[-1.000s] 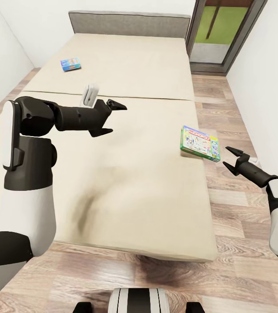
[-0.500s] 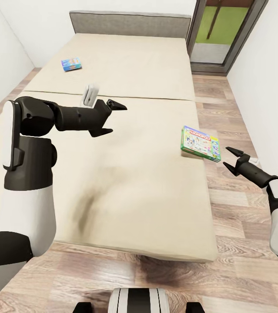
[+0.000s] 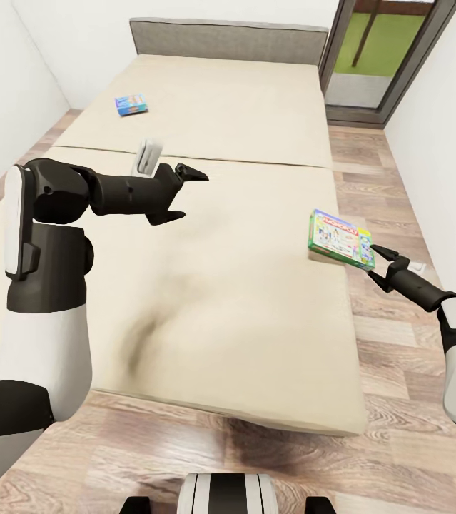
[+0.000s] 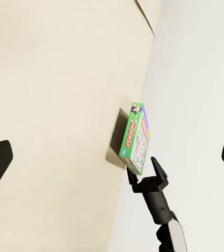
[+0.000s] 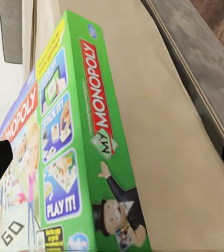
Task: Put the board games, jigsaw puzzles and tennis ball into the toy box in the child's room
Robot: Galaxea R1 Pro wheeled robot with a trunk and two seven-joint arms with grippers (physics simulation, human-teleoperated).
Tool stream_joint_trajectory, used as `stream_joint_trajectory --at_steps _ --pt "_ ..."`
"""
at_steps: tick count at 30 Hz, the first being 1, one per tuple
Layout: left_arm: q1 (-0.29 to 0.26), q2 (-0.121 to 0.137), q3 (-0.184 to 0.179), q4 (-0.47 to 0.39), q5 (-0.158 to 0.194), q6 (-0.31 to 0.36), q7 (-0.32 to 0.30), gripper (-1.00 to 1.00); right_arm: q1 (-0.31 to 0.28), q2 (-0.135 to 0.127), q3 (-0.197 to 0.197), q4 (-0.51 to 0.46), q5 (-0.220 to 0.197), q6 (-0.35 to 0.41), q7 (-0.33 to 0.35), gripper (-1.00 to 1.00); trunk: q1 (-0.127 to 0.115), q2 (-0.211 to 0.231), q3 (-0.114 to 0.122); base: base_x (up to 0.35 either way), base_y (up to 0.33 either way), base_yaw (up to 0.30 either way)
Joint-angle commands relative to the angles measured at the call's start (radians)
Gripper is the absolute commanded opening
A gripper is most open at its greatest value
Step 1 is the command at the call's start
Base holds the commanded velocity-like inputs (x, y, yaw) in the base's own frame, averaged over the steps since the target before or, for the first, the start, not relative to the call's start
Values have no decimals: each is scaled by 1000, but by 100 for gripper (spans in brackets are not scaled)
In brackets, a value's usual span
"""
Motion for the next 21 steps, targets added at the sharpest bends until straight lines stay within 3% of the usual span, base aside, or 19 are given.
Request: stream_joint_trajectory --at_steps 1,21 --pt "-1 -1 1 0 7 7 10 100 -1 0 -4 0 2 5 3 100 0 0 -1 0 0 36" --pt "0 -1 1 1 7 6 10 100 6 1 -4 2 2 6 3 100 0 0 0 0 0 11"
